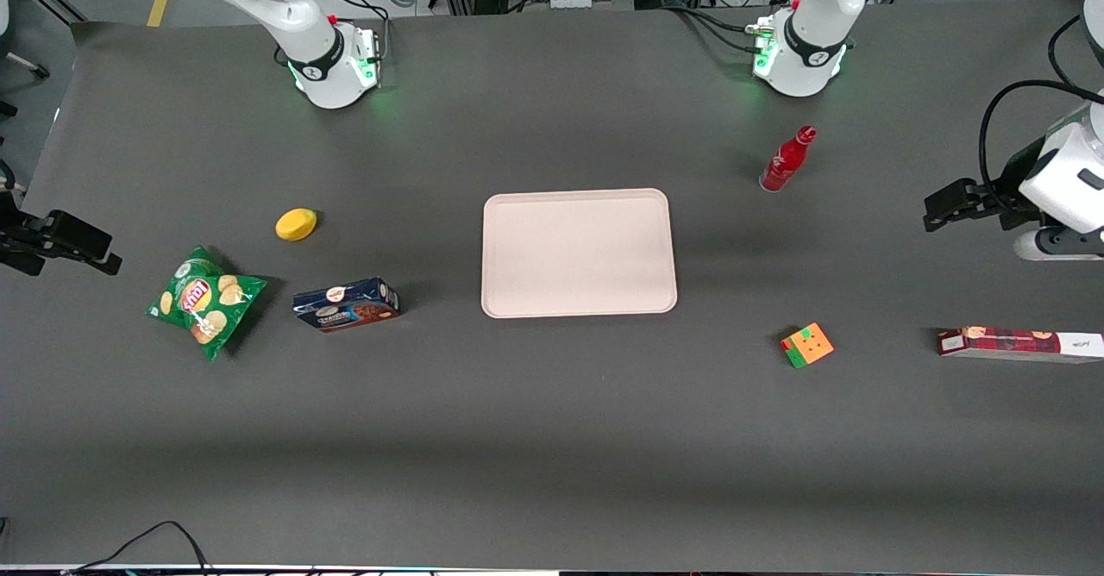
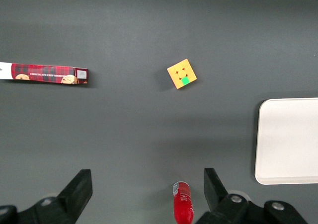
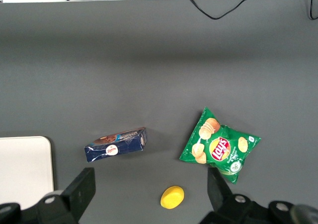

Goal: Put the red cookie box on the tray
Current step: 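Move the left gripper toward the long red plaid cookie box, then lower the open left gripper over the cookie box's middle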

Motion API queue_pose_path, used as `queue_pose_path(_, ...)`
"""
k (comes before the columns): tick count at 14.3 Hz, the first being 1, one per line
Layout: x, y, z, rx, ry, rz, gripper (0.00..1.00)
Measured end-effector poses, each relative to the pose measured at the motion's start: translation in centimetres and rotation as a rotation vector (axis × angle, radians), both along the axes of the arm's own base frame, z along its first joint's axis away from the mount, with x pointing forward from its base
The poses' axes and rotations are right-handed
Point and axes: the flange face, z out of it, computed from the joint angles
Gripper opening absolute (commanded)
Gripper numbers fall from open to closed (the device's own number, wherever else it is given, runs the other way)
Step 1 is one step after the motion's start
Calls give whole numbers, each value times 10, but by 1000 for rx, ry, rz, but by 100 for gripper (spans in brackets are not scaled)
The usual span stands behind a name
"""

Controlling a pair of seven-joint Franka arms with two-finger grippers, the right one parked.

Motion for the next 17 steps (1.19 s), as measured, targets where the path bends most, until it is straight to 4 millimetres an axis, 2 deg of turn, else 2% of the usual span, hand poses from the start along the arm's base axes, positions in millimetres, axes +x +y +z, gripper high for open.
queue_pose_path(2,0,9,0,8,1,10,100)
queue_pose_path(4,1,29,-2,27,5,-10,100)
queue_pose_path(11,9,152,-45,28,42,-190,100)
queue_pose_path(15,13,213,-64,59,-9,-275,100)
queue_pose_path(17,16,237,-72,85,-37,-278,100)
